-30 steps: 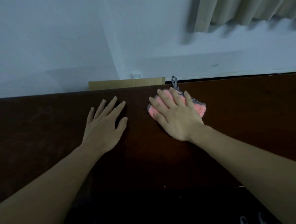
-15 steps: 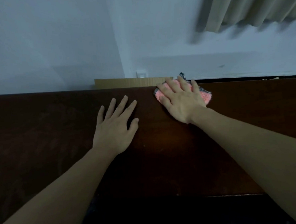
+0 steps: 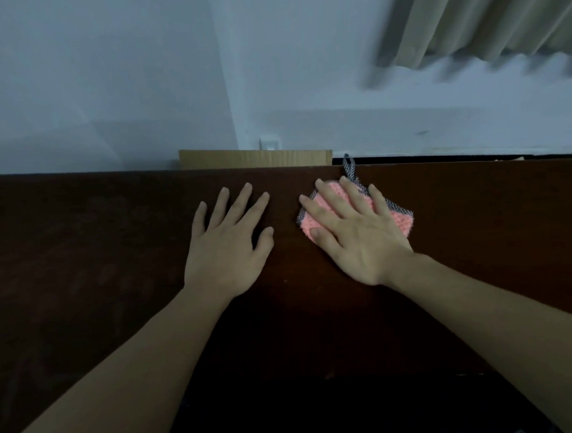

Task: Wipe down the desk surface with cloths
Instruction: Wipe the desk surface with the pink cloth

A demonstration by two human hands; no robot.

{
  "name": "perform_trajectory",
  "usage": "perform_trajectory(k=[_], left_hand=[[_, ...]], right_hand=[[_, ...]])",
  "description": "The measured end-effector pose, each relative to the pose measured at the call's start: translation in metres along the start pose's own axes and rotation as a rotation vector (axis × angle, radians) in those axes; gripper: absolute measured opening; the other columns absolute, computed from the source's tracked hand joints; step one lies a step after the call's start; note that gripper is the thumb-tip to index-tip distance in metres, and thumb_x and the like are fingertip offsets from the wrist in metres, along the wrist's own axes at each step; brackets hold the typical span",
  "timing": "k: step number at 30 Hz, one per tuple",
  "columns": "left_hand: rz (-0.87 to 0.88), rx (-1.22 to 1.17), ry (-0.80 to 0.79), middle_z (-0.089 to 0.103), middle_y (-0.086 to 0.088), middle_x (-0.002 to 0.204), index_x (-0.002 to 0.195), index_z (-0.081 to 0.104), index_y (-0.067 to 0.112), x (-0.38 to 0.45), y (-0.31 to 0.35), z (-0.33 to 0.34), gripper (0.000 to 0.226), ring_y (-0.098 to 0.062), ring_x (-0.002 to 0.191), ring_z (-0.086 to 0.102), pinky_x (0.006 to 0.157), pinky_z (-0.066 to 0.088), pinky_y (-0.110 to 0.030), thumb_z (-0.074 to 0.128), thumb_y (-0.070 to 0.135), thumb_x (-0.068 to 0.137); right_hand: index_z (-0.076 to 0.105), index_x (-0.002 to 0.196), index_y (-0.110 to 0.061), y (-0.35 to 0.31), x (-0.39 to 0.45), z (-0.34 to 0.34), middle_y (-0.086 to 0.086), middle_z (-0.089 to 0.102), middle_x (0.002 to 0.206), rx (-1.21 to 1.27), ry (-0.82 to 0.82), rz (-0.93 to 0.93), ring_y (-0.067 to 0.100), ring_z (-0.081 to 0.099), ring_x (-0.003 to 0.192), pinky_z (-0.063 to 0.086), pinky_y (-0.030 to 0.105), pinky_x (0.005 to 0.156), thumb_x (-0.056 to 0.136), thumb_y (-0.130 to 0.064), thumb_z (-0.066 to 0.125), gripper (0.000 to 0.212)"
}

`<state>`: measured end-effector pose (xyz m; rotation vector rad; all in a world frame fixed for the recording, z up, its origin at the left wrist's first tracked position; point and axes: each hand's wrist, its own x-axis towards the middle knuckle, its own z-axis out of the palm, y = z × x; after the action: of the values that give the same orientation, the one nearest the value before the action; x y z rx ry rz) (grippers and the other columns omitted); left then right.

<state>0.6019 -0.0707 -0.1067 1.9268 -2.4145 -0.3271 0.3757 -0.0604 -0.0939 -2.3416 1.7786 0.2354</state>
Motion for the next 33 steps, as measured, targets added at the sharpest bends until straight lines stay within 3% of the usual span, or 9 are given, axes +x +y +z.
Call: perform_trajectory(k=[7, 15, 21, 29, 33], left_hand=[[0.011, -0.008, 0.009, -0.005, 0.012, 0.169, 0.160, 0.005, 0.044, 0.000, -0.002, 0.002, 0.060, -0.016, 0.155, -0.010, 0.125, -0.006, -0.047, 0.020, 0.057, 0.103], [0.027, -0.048, 0.010, -0.003, 0.011, 0.169, 0.160, 0.008, 0.040, 0.000, -0.003, 0.000, 0.062, -0.016, 0.156, -0.008, 0.126, -0.004, -0.048, 0.022, 0.056, 0.102], [0.027, -0.220, 0.012, 0.001, 0.013, 0.169, 0.160, 0.012, 0.038, -0.006, -0.012, -0.013, 0.060, -0.010, 0.155, -0.006, 0.125, -0.005, -0.041, 0.036, 0.045, 0.106], [-0.063, -0.087, -0.004, 0.003, 0.015, 0.168, 0.160, 0.014, 0.041, -0.033, -0.084, -0.025, 0.058, -0.009, 0.154, -0.006, 0.123, -0.007, -0.041, 0.032, 0.048, 0.105], [-0.104, -0.059, 0.017, -0.001, 0.016, 0.168, 0.160, 0.012, 0.040, -0.038, -0.094, -0.018, 0.058, -0.010, 0.154, -0.009, 0.125, -0.008, -0.043, 0.026, 0.050, 0.105]], right_hand=[[-0.001, 0.160, -0.043, -0.002, 0.064, -0.013, -0.006, -0.005, 0.171, 0.042, 0.055, 0.110, 0.026, -0.011, 0.157, -0.008, 0.059, 0.123, 0.105, -0.055, 0.007, 0.057], [-0.016, 0.157, -0.043, -0.027, -0.001, 0.000, -0.006, -0.023, 0.167, 0.004, 0.011, 0.038, 0.026, -0.024, 0.153, -0.011, 0.058, 0.123, 0.102, -0.057, -0.001, 0.058], [-0.015, 0.157, -0.046, -0.029, -0.002, 0.002, -0.008, -0.022, 0.167, 0.010, 0.010, 0.039, 0.024, -0.024, 0.153, -0.013, 0.056, 0.122, 0.103, -0.058, 0.002, 0.057], [0.000, 0.161, -0.042, -0.025, 0.069, -0.016, -0.006, -0.005, 0.171, 0.049, 0.064, 0.132, 0.026, -0.010, 0.157, -0.007, 0.059, 0.123, 0.105, -0.056, 0.005, 0.058], [-0.001, 0.161, -0.041, -0.028, 0.068, -0.014, -0.005, -0.005, 0.171, 0.043, 0.067, 0.134, 0.027, -0.010, 0.157, -0.008, 0.059, 0.123, 0.105, -0.056, 0.005, 0.059]])
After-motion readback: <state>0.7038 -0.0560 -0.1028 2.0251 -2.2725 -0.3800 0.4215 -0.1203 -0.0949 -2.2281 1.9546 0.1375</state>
